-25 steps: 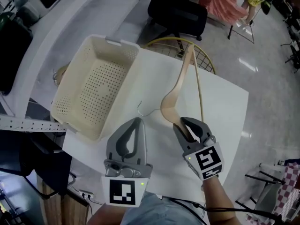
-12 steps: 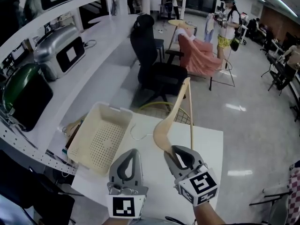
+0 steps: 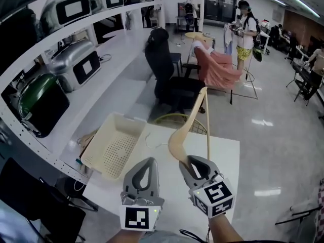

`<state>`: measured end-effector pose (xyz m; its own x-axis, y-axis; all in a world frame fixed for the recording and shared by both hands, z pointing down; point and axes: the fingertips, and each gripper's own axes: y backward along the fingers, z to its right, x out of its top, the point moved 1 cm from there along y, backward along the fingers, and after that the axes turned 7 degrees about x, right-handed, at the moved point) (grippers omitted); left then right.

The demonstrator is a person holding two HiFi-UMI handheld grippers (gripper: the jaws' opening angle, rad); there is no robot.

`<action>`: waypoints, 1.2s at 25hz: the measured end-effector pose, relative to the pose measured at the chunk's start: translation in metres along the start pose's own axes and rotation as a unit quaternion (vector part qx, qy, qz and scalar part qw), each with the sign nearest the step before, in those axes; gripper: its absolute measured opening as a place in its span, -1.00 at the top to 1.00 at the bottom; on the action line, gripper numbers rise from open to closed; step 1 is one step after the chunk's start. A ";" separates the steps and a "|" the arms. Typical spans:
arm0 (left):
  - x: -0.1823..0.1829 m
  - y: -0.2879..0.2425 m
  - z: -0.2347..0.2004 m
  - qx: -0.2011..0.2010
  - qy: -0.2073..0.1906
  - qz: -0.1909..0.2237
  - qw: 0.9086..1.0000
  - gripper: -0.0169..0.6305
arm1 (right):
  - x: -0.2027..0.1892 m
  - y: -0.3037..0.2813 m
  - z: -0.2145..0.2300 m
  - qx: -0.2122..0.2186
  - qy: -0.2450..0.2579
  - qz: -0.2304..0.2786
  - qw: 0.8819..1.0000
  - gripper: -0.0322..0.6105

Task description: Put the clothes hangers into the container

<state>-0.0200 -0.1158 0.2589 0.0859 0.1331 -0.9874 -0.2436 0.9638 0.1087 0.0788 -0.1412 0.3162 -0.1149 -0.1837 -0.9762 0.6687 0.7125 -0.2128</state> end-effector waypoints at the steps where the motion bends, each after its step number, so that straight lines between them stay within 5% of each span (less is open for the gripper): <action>1: 0.002 0.005 0.004 0.000 -0.006 0.000 1.000 0.91 | -0.002 0.004 -0.002 0.001 -0.001 0.001 1.000 0.53; 17: 0.016 0.053 -0.007 0.017 -0.046 -0.003 0.999 0.91 | -0.021 0.013 -0.038 0.019 -0.017 -0.002 1.000 0.53; 30: -0.013 0.037 -0.154 -0.016 -0.019 0.017 1.000 0.91 | -0.004 -0.093 -0.093 -0.051 -0.018 -0.012 0.998 0.53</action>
<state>-0.1791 -0.1172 0.2580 0.1130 0.1738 -0.9783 -0.2781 0.9508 0.1368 -0.0517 -0.1437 0.3359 -0.1024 -0.2250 -0.9690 0.5870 0.7728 -0.2414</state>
